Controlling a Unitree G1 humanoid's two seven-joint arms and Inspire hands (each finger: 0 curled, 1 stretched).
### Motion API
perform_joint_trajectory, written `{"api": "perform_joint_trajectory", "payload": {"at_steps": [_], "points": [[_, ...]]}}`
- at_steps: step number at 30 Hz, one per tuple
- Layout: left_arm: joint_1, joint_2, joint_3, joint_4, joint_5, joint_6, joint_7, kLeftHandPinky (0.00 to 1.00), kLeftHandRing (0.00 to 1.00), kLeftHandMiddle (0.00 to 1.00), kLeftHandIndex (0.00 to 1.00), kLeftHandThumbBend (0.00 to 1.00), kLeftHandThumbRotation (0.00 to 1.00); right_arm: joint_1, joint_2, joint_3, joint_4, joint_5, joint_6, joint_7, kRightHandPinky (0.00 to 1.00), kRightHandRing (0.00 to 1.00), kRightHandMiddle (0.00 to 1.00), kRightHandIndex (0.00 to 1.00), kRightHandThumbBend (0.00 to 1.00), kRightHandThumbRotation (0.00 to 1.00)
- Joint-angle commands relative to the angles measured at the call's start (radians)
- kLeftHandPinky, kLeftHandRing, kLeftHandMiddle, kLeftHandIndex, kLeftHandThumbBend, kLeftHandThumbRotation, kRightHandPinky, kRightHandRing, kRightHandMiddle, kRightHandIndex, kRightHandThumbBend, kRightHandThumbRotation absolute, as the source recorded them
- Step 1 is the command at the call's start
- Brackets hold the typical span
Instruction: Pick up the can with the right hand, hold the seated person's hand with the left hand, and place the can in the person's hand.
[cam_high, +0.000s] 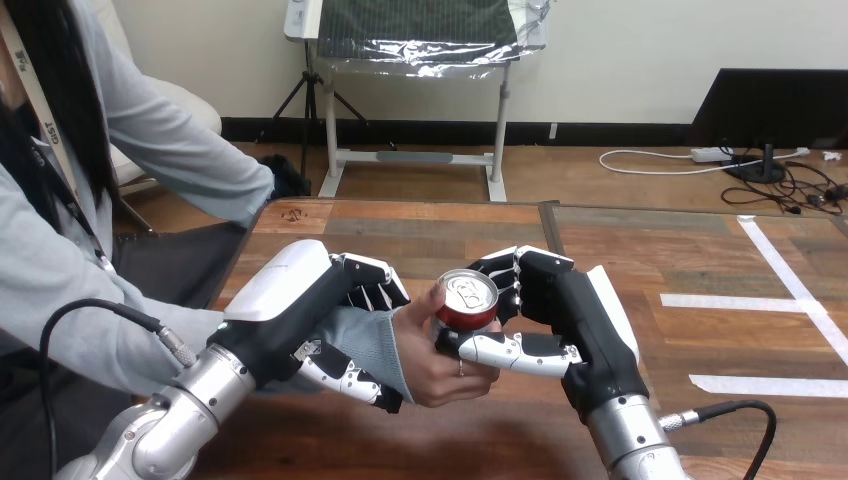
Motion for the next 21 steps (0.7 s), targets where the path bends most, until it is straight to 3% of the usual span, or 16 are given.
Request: {"api": "perform_joint_trajectory", "payload": {"at_steps": [1, 12, 21], "points": [[-0.037, -0.029, 0.005, -0.047, -0.028, -0.006, -0.007, 0.35, 0.4, 0.46, 0.49, 1.0, 0.0, -0.057, -0.001, 0.007, -0.051, -0.009, -0.015, -0.003, 0.4, 0.45, 0.49, 0.51, 0.78, 0.0], [-0.029, -0.026, 0.005, -0.056, -0.028, 0.008, -0.01, 0.39, 0.44, 0.49, 0.52, 1.0, 0.0, -0.06, -0.008, 0.01, -0.054, -0.017, -0.005, 0.0, 0.46, 0.52, 0.56, 0.57, 0.82, 0.0], [-0.023, -0.019, 0.002, -0.068, -0.027, 0.014, -0.019, 0.46, 0.52, 0.57, 0.6, 1.0, 0.01, -0.06, -0.022, 0.014, -0.074, -0.052, 0.035, 0.003, 0.59, 0.64, 0.67, 0.68, 0.88, 0.15]]}}
